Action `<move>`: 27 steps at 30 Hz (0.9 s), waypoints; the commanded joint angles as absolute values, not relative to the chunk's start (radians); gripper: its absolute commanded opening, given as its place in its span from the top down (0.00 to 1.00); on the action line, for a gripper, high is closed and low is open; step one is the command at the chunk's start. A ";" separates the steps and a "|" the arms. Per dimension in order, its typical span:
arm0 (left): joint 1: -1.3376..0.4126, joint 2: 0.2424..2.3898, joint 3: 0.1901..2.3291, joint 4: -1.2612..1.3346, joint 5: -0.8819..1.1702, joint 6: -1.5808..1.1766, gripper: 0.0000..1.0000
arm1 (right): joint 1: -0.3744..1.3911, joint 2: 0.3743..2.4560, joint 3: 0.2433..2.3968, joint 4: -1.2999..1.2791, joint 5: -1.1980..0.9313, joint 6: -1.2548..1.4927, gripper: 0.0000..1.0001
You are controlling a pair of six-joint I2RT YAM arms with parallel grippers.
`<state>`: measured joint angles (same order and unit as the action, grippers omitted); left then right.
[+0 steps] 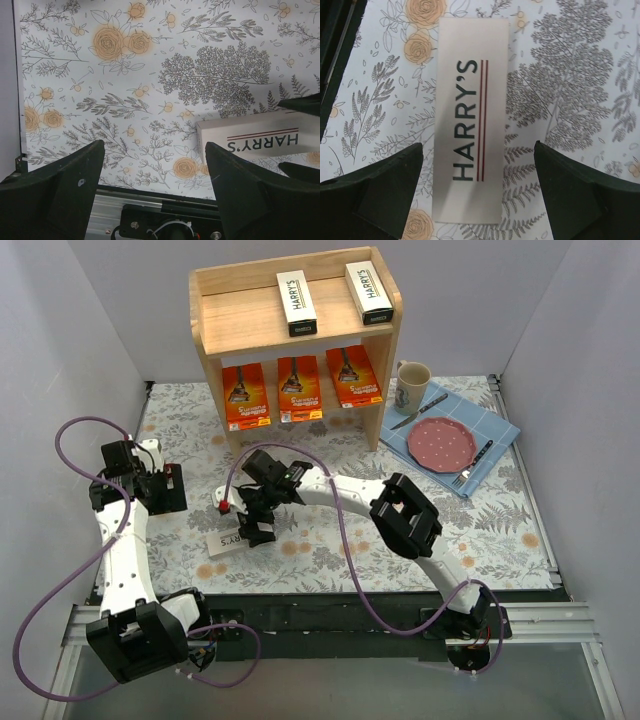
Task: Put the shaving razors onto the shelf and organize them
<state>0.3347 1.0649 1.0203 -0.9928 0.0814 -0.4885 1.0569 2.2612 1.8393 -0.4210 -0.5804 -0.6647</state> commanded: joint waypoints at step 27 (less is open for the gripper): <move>0.228 1.167 1.100 -0.939 0.563 -0.669 0.25 | 0.999 1.869 1.235 -0.385 0.086 0.498 0.31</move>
